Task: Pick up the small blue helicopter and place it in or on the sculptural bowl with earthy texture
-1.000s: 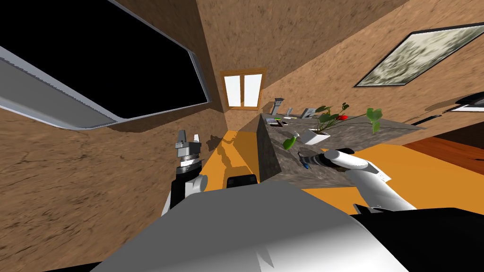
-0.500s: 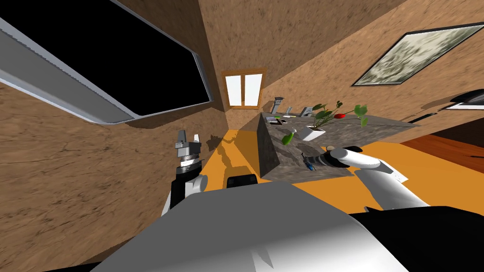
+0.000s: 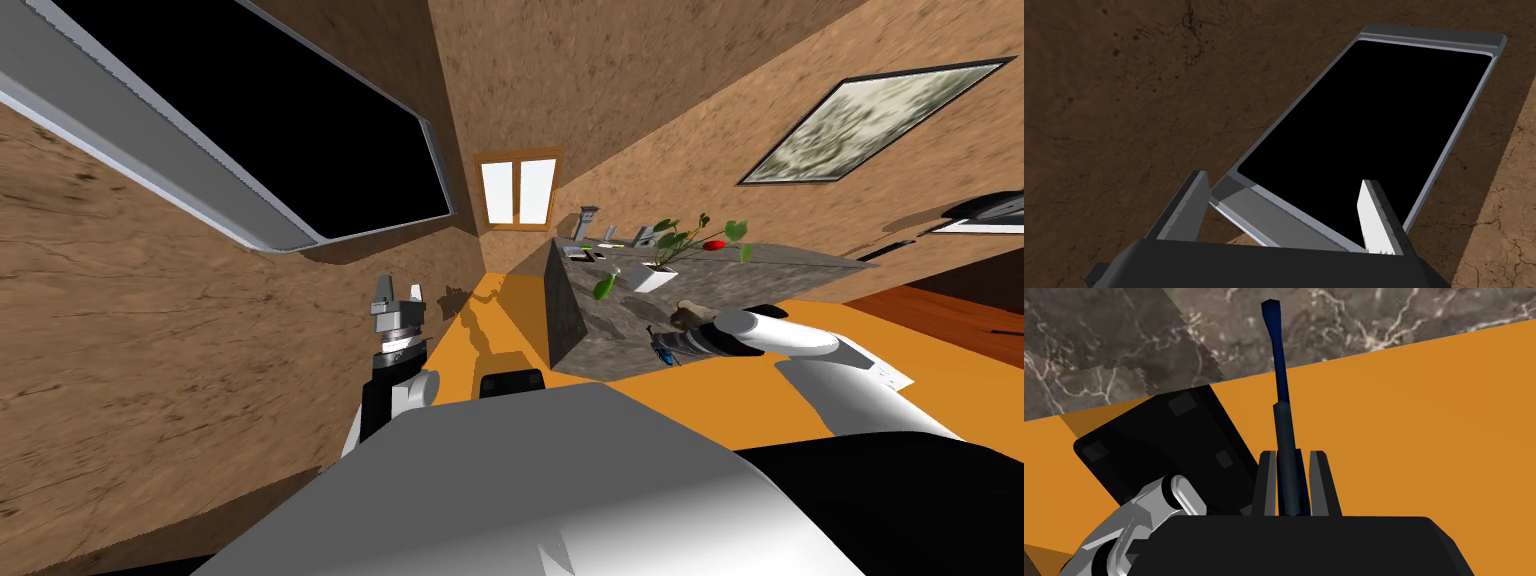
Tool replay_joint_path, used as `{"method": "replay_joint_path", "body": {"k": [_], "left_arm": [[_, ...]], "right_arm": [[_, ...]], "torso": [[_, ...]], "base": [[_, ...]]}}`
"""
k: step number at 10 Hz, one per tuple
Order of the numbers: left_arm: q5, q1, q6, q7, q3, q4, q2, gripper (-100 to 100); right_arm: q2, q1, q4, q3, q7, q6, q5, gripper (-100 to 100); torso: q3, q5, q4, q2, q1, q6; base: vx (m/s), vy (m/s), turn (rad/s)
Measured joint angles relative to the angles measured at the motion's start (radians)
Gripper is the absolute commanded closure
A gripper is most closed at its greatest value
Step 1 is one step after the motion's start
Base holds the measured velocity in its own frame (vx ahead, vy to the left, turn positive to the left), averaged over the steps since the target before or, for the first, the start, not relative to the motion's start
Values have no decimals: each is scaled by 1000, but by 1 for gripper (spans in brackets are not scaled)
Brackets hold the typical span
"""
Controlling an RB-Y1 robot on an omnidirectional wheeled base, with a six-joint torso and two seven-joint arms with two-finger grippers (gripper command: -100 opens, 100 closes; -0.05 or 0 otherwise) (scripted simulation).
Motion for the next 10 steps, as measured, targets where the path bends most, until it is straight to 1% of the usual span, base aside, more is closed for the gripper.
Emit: {"method": "replay_joint_path", "body": {"k": [2,4,5,7,10], "left_arm": [[0,0,0,0,0,0,0,0],[0,0,0,0,0,0,0,0],[0,0,0,0,0,0,0,0],[0,0,0,0,0,0,0,0],[0,0,0,0,0,0,0,0]], "right_arm": [[-24,9,-3,-5,-37,30,-14,100],[-47,27,-31,-15,-88,68,-32,100],[-66,31,-30,-21,-108,86,-45,100],[-101,29,-32,-33,-136,113,-63,100],[-127,28,-61,-51,-164,126,-74,100]], "torso": [[-1,0,0,-1,0,0],[0,0,0,1,-2,0],[1,0,0,1,-4,0],[-2,-2,0,-3,-13,-1],[-5,-4,-1,-10,-17,-2]], "base": [[-120,19,24],[-163,-29,61],[-140,-110,92],[-73,-189,116],[-16,-194,73]]}}
